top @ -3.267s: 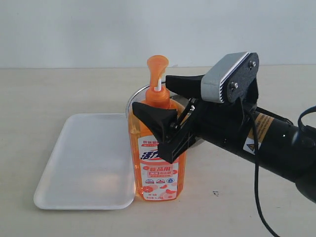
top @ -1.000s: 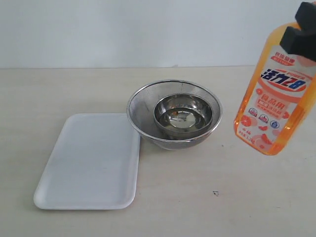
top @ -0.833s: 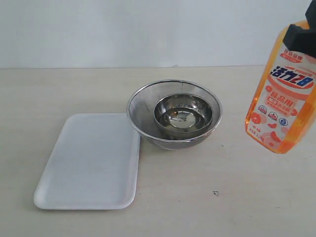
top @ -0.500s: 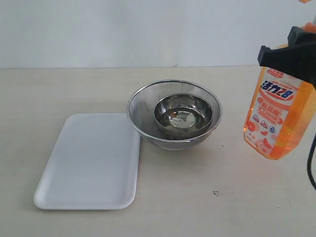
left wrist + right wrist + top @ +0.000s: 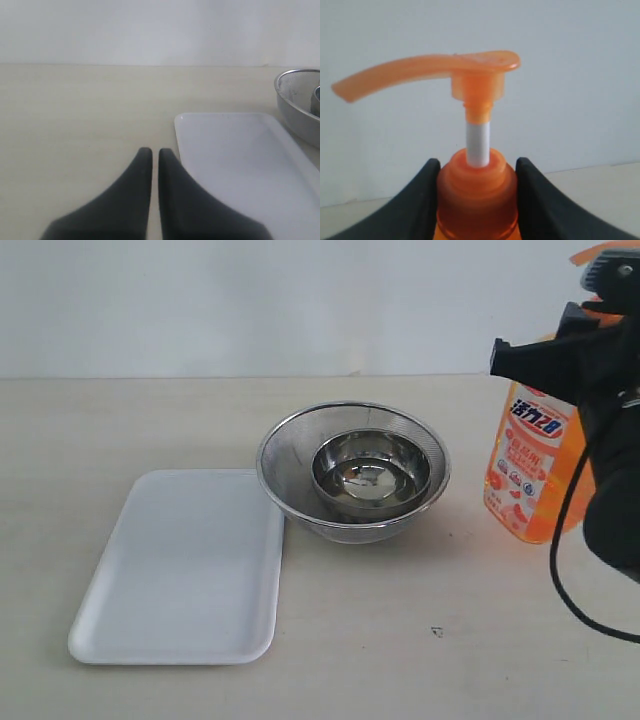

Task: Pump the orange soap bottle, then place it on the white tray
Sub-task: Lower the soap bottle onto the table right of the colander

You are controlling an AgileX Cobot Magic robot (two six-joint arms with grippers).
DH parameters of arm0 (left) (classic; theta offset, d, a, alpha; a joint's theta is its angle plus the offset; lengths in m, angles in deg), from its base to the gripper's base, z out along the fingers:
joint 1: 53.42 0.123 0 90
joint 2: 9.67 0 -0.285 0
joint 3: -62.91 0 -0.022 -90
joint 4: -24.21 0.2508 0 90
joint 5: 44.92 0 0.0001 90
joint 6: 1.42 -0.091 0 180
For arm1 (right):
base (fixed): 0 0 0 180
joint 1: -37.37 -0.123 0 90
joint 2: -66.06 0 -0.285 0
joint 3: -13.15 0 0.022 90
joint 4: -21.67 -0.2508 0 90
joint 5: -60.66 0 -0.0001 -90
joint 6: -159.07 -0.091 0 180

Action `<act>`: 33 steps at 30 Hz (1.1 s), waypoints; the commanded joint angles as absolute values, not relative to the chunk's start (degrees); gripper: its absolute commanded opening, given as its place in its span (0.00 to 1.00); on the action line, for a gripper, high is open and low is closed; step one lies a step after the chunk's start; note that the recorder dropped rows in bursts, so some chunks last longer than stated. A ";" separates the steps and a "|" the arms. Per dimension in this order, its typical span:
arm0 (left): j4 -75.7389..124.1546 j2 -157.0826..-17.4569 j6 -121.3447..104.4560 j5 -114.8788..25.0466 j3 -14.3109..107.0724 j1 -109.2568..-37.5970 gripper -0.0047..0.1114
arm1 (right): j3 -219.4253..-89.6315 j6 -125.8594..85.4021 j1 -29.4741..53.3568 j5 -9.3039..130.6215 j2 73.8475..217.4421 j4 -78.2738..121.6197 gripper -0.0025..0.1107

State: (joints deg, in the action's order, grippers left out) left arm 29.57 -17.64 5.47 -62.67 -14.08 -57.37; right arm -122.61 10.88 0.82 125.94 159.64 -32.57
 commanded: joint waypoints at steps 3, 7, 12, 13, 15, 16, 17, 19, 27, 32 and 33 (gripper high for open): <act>29.61 -17.46 5.84 -62.43 -14.31 -57.22 0.08 | -127.65 8.89 0.80 130.62 164.44 -30.45 0.02; 29.61 -17.46 5.84 -62.43 -14.31 -57.22 0.08 | -130.24 8.99 0.80 130.62 166.57 -32.62 0.02; 29.61 -17.46 5.84 -62.43 -14.31 -57.22 0.08 | -130.97 8.89 0.80 130.62 169.19 -33.21 0.02; 29.61 -17.46 5.84 -62.43 -14.31 -57.22 0.08 | -130.97 8.65 0.80 130.62 170.15 -33.44 0.02; 29.61 -17.46 5.84 -62.43 -14.31 -57.22 0.08 | -130.97 8.06 0.80 130.62 171.77 -34.00 0.02; 29.61 -17.46 5.84 -62.43 -14.31 -57.22 0.08 | -130.97 7.54 0.80 130.62 172.36 -34.13 0.02; 29.61 -17.46 5.84 -62.43 -14.31 -57.22 0.08 | -130.97 7.56 0.80 130.62 172.53 -34.48 0.02; 29.61 -17.46 5.84 -62.43 -14.31 -57.22 0.08 | -130.97 7.71 0.80 130.62 172.53 -35.21 0.02; 29.61 -17.46 5.84 -62.43 -14.31 -57.22 0.08 | -130.97 9.62 0.80 130.62 172.53 -35.56 0.37; 29.61 -17.46 5.84 -62.43 -14.31 -57.22 0.08 | -130.97 12.02 0.80 128.74 172.53 -35.68 0.95; 29.61 -17.46 5.84 -62.43 -14.31 -57.22 0.08 | -130.97 12.68 0.80 127.82 172.53 -35.82 0.94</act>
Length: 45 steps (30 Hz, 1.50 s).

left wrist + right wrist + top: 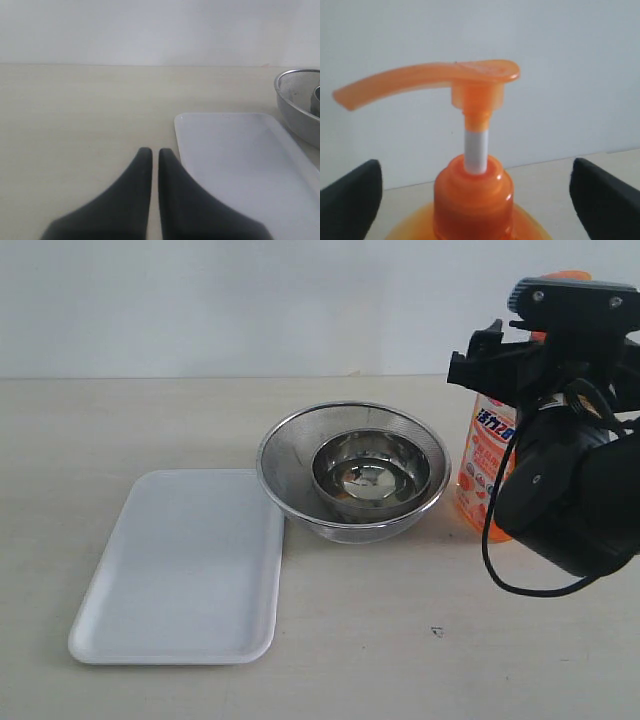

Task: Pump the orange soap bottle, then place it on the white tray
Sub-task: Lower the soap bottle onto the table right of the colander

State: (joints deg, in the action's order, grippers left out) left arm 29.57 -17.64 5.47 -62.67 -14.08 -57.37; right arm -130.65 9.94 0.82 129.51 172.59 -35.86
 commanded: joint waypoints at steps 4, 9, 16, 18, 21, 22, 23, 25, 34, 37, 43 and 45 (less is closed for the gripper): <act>29.61 -17.46 5.84 -62.43 -14.31 -57.22 0.08 | -130.97 14.05 0.80 124.80 171.92 -37.96 0.94; 29.61 -17.46 5.84 -62.43 -14.31 -57.22 0.08 | -130.97 16.80 0.80 122.69 170.17 -42.03 0.94; 29.61 -17.46 5.84 -62.43 -14.31 -57.22 0.08 | -130.97 21.94 0.80 114.99 165.17 -42.64 0.94; 29.61 -17.46 5.84 -62.43 -14.31 -57.22 0.08 | -130.97 23.39 0.80 114.04 163.95 -43.42 0.94; 29.61 -17.46 5.84 -62.43 -14.31 -57.22 0.08 | -130.97 26.63 0.80 112.25 162.21 -45.54 0.94; 29.61 -17.46 5.84 -62.43 -14.31 -57.22 0.08 | -130.97 27.78 0.80 111.78 161.64 -46.31 0.94; 29.61 -17.46 5.84 -62.43 -14.31 -57.22 0.08 | -130.97 29.12 0.80 111.37 161.04 -47.56 0.94; 29.61 -17.46 5.84 -62.43 -14.31 -57.22 0.08 | -130.97 31.68 0.80 111.10 159.95 -50.27 0.94; 29.61 -17.46 5.84 -62.43 -14.31 -57.22 0.08 | -130.86 42.65 0.80 105.64 155.14 -57.99 0.94; 29.61 -17.46 5.84 -62.43 -14.31 -57.22 0.08 | -130.54 46.97 0.80 103.35 153.73 -62.73 0.94; 29.61 -17.46 5.84 -62.43 -14.31 -57.22 0.08 | -126.22 46.92 0.80 96.75 149.58 -63.20 0.94; 29.61 -17.46 5.84 -62.43 -14.31 -57.22 0.08 | -124.32 46.83 0.80 97.15 147.86 -63.20 0.94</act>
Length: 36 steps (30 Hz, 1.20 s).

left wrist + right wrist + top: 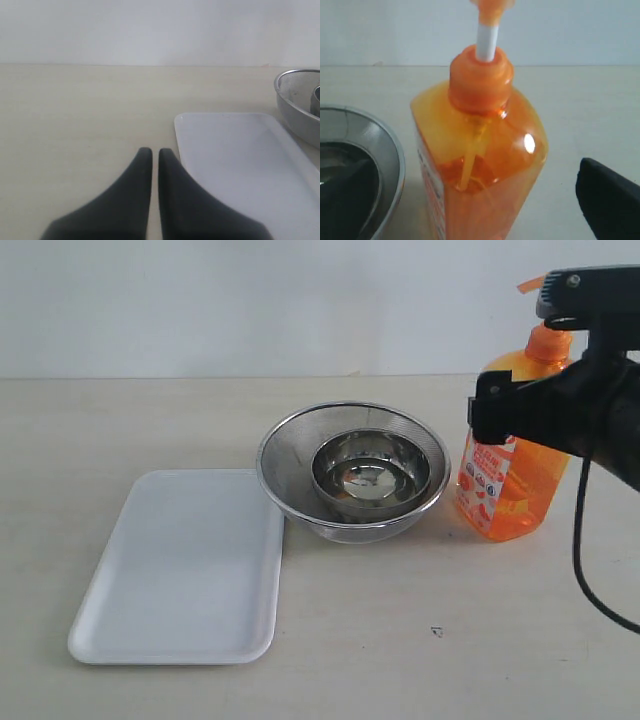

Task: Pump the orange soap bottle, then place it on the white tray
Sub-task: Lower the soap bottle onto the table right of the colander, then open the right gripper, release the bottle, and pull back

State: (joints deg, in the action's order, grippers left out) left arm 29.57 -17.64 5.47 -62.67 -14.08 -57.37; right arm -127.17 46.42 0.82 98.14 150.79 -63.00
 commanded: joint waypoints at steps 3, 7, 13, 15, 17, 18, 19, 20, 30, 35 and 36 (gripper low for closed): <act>29.61 -17.46 5.84 -62.43 -14.31 -57.22 0.08 | -122.01 46.97 0.80 96.40 145.01 -63.20 0.94; 29.61 -17.46 5.84 -62.43 -14.31 -57.22 0.08 | -119.72 47.12 0.80 90.42 141.74 -62.68 0.94; 29.61 -17.46 5.84 -62.43 -14.31 -57.22 0.08 | -118.83 47.49 0.80 78.22 140.91 -62.52 0.94; 29.61 -17.46 5.84 -62.43 -14.31 -57.22 0.08 | -118.83 47.49 0.80 74.17 140.91 -62.52 0.94; 29.61 -17.46 5.84 -62.43 -14.31 -57.22 0.08 | -118.83 47.57 0.80 71.10 140.91 -62.52 0.94; 29.61 -17.46 5.84 -62.43 -14.31 -57.22 0.08 | -118.83 47.57 0.80 70.57 140.91 -62.52 0.94; 29.61 -17.46 5.84 -62.43 -14.31 -57.22 0.08 | -118.83 47.57 0.80 70.13 140.91 -62.52 0.94; 29.61 -17.46 5.84 -62.43 -14.31 -57.22 0.08 | -118.83 47.57 0.80 69.80 140.91 -62.52 0.94; 29.61 -17.46 5.84 -62.43 -14.31 -57.22 0.08 | -118.83 49.00 0.80 70.06 140.91 -62.43 0.94; 29.61 -17.46 5.84 -62.43 -14.31 -57.22 0.08 | -118.83 50.18 0.80 71.83 140.91 -62.43 0.94; 29.61 -17.46 5.84 -62.43 -14.31 -57.22 0.08 | -118.83 51.13 0.80 71.65 140.91 -62.43 0.94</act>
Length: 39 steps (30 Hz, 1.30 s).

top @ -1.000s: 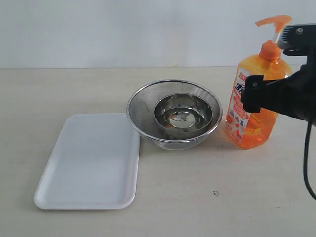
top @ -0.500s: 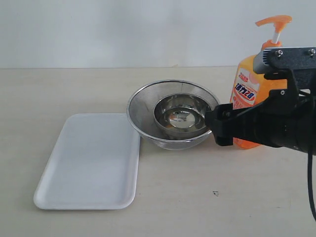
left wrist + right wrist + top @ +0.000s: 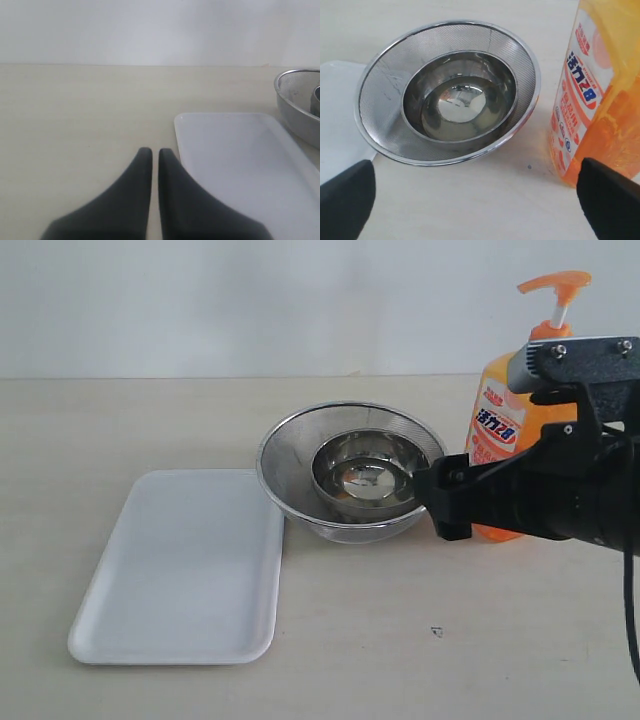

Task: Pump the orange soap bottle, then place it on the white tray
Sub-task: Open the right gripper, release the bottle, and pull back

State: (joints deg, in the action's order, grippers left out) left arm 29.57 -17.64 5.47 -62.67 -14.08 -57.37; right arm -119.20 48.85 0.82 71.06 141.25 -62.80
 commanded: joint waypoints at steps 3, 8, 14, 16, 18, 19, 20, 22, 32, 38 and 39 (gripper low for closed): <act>29.61 -17.46 5.84 -62.43 -14.31 -57.22 0.08 | -118.83 52.30 0.80 69.28 140.91 -61.01 0.94; 29.61 -17.46 5.84 -62.43 -14.31 -57.22 0.08 | -118.32 53.06 0.80 64.39 140.91 -60.89 0.94; 29.61 -17.46 5.84 -62.43 -14.31 -57.22 0.08 | -118.32 54.74 0.80 54.76 140.91 -60.61 0.94; 29.61 -17.46 5.84 -62.43 -14.31 -57.22 0.08 | -118.32 54.74 0.80 53.75 140.91 -60.24 0.94; 29.61 -17.46 5.84 -62.43 -14.31 -57.22 0.08 | -118.32 54.13 0.80 54.23 140.91 -60.24 0.94; 29.61 -17.46 5.84 -62.43 -14.31 -57.22 0.08 | -118.32 54.00 0.80 54.21 140.91 -60.24 0.94; 29.61 -17.46 5.84 -62.43 -14.31 -57.22 0.08 | -118.32 54.00 0.80 54.21 140.91 -60.24 0.94; 29.61 -17.46 5.84 -62.43 -14.31 -57.22 0.08 | -118.32 54.02 0.80 53.34 140.91 -60.24 0.94; 29.61 -17.46 5.84 -62.43 -14.31 -57.22 0.08 | -118.32 51.34 0.80 58.95 140.91 -60.92 0.94; 29.61 -17.46 5.84 -62.43 -14.31 -57.22 0.08 | -118.32 51.34 0.80 61.53 140.91 -60.92 0.94; 29.61 -17.46 5.84 -62.43 -14.31 -57.22 0.08 | -118.32 51.34 0.80 61.53 140.91 -60.92 0.94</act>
State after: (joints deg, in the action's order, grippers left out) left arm 29.57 -17.64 5.47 -62.67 -14.08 -57.37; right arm -118.58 51.46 0.82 60.98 141.25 -60.96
